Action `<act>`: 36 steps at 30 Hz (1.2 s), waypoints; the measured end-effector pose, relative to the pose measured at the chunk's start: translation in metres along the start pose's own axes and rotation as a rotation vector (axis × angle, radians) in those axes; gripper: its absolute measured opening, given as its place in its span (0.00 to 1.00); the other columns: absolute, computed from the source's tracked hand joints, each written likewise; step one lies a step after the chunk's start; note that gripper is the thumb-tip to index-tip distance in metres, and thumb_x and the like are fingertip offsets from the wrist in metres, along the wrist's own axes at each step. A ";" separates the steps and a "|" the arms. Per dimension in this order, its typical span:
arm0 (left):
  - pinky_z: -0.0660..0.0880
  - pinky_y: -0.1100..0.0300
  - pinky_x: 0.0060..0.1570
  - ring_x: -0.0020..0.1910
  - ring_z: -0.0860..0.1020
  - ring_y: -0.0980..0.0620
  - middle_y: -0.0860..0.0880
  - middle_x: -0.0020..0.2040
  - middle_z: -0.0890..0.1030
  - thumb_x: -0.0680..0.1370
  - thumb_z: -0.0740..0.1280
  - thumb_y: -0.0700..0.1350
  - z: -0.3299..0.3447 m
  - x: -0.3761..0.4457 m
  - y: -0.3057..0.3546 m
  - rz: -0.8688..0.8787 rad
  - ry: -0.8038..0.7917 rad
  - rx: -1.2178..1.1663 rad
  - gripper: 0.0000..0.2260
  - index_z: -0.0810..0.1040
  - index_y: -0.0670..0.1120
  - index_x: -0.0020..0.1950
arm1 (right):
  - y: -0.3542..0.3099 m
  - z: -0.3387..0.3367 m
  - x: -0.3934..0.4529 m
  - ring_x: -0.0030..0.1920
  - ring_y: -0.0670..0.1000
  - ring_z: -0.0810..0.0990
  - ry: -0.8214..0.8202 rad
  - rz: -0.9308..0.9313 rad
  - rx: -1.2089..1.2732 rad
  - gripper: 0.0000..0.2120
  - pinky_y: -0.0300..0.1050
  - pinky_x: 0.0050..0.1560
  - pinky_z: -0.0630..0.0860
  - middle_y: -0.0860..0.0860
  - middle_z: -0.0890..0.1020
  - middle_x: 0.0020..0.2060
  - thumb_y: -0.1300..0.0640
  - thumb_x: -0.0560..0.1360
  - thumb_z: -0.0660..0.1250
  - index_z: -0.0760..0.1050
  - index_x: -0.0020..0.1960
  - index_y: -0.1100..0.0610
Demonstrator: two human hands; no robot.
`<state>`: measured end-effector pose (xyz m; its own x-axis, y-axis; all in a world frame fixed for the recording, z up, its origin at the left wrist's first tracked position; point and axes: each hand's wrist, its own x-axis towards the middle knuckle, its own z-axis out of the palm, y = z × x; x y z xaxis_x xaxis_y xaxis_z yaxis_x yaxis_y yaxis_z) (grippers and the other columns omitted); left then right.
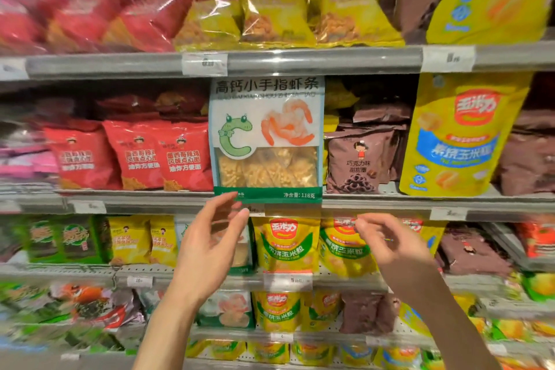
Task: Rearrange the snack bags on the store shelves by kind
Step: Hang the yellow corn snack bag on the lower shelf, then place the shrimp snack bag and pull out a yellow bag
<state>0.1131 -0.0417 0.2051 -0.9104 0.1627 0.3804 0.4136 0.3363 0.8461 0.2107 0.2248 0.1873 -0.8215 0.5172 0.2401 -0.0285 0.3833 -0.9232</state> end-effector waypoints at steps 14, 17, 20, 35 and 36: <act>0.64 0.46 0.77 0.77 0.66 0.47 0.46 0.77 0.68 0.78 0.71 0.60 -0.004 0.131 -0.006 -0.039 0.081 0.164 0.37 0.60 0.49 0.81 | -0.065 0.062 0.104 0.74 0.56 0.69 0.027 -0.287 -0.520 0.35 0.50 0.72 0.66 0.56 0.70 0.75 0.41 0.80 0.65 0.59 0.80 0.58; 0.72 0.43 0.71 0.70 0.74 0.49 0.51 0.70 0.76 0.73 0.71 0.66 -0.002 0.149 -0.018 -0.119 0.033 0.076 0.35 0.66 0.55 0.75 | -0.071 0.079 0.120 0.70 0.54 0.73 -0.050 -0.194 -0.351 0.31 0.50 0.68 0.70 0.51 0.74 0.70 0.40 0.79 0.66 0.65 0.76 0.53; 0.73 0.53 0.67 0.65 0.77 0.51 0.51 0.67 0.78 0.78 0.73 0.57 0.000 0.155 -0.016 -0.156 -0.027 -0.035 0.26 0.67 0.54 0.71 | -0.073 0.085 0.132 0.67 0.52 0.76 -0.055 -0.090 -0.195 0.35 0.57 0.67 0.75 0.48 0.76 0.66 0.34 0.74 0.68 0.66 0.74 0.51; 0.74 0.52 0.64 0.64 0.78 0.52 0.52 0.66 0.79 0.74 0.70 0.69 0.002 0.150 -0.009 -0.128 0.029 -0.142 0.35 0.69 0.52 0.75 | -0.079 0.092 0.134 0.58 0.47 0.78 0.006 -0.039 0.035 0.24 0.46 0.60 0.73 0.44 0.80 0.56 0.43 0.77 0.70 0.71 0.69 0.51; 0.73 0.54 0.62 0.63 0.78 0.53 0.53 0.66 0.79 0.76 0.71 0.66 0.001 0.147 -0.007 -0.127 0.027 -0.144 0.33 0.68 0.51 0.75 | -0.080 0.091 0.133 0.57 0.46 0.78 0.004 -0.042 0.034 0.24 0.46 0.59 0.73 0.43 0.80 0.56 0.43 0.77 0.70 0.71 0.69 0.51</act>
<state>-0.0238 -0.0189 0.2548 -0.9560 0.1022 0.2751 0.2913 0.2165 0.9318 0.0521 0.1938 0.2655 -0.8167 0.5044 0.2803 -0.0827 0.3785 -0.9219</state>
